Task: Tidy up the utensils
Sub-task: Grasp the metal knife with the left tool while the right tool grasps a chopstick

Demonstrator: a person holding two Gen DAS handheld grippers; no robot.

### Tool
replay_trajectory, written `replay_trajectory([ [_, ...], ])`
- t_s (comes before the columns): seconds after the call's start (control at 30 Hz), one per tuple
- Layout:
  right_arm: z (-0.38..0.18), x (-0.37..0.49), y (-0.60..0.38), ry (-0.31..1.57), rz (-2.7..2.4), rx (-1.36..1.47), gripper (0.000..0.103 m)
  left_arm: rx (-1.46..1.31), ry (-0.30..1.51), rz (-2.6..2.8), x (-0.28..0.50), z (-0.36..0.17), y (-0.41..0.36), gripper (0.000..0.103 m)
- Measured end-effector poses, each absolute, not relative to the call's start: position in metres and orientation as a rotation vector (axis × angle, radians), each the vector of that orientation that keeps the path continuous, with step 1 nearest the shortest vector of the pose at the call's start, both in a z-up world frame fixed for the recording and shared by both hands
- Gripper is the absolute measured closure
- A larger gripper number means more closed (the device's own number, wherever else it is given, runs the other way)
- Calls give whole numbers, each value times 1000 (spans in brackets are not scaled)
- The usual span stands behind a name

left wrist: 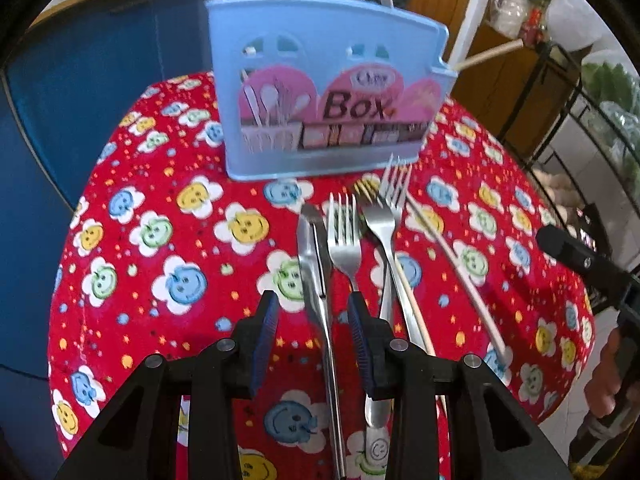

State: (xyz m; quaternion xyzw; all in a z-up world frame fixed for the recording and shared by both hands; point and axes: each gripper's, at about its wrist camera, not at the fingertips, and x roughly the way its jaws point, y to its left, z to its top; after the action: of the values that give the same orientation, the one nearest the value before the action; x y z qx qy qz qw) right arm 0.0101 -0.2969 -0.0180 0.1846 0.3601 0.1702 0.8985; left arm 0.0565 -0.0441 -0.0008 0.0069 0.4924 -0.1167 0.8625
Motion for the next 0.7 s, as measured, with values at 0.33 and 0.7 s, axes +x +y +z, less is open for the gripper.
replay_trajectory([
  [0.33, -24, 9, -301, 767, 346, 398, 65, 52, 1120, -269, 60, -15, -45, 66],
  [0.7, -26, 10, -295, 786, 352, 392, 65, 134, 1139, -308, 67, -17, -52, 76],
])
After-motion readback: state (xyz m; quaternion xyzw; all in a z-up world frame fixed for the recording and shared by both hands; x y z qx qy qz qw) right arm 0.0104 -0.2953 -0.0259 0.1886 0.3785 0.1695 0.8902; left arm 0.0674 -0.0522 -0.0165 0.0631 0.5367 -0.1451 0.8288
